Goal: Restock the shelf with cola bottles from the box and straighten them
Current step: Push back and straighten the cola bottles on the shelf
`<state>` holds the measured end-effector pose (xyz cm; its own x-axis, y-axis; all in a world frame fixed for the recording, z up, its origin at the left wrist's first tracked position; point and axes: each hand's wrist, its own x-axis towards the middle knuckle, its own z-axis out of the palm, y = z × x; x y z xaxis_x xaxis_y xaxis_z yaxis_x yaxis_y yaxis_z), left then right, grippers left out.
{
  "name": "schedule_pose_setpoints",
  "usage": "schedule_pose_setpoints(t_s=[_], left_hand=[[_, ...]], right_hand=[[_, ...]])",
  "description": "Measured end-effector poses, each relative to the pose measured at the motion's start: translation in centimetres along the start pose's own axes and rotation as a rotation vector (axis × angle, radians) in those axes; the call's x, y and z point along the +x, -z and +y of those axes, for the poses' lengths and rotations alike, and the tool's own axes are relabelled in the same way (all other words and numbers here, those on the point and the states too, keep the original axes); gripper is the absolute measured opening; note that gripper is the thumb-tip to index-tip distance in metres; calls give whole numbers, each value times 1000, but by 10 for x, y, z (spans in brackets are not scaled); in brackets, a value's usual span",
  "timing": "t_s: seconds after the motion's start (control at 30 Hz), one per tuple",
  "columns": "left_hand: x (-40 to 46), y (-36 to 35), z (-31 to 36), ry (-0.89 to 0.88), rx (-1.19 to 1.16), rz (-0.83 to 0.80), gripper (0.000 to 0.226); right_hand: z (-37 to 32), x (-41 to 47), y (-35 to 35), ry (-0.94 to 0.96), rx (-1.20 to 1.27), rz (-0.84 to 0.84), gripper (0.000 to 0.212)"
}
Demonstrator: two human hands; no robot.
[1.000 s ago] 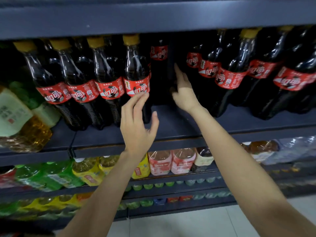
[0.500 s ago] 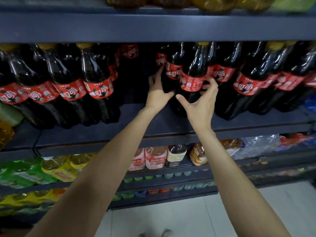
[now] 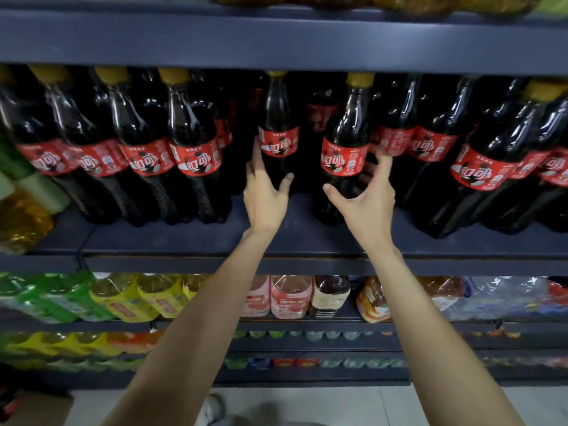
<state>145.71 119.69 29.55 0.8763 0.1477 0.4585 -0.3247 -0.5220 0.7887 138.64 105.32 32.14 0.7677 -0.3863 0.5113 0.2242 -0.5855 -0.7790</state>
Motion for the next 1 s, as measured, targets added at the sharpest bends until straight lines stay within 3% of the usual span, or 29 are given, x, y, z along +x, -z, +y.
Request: schedule_pose_setpoints(t_s=[0.33, 0.47, 0.6, 0.8, 1.0], left_hand=[[55, -28, 0, 147, 212, 69, 72], [46, -36, -8, 50, 195, 204, 73], [45, -40, -17, -135, 349, 304, 99], [43, -35, -12, -82, 349, 267, 102], [26, -6, -1, -83, 214, 94, 90]], right_hand=[[-8, 20, -35, -14, 35, -97, 84], [-6, 24, -34, 0, 13, -100, 86], [-7, 23, -31, 22, -42, -110, 89], [-10, 24, -29, 24, -112, -138, 90], [-11, 32, -43, 42, -25, -202, 87]])
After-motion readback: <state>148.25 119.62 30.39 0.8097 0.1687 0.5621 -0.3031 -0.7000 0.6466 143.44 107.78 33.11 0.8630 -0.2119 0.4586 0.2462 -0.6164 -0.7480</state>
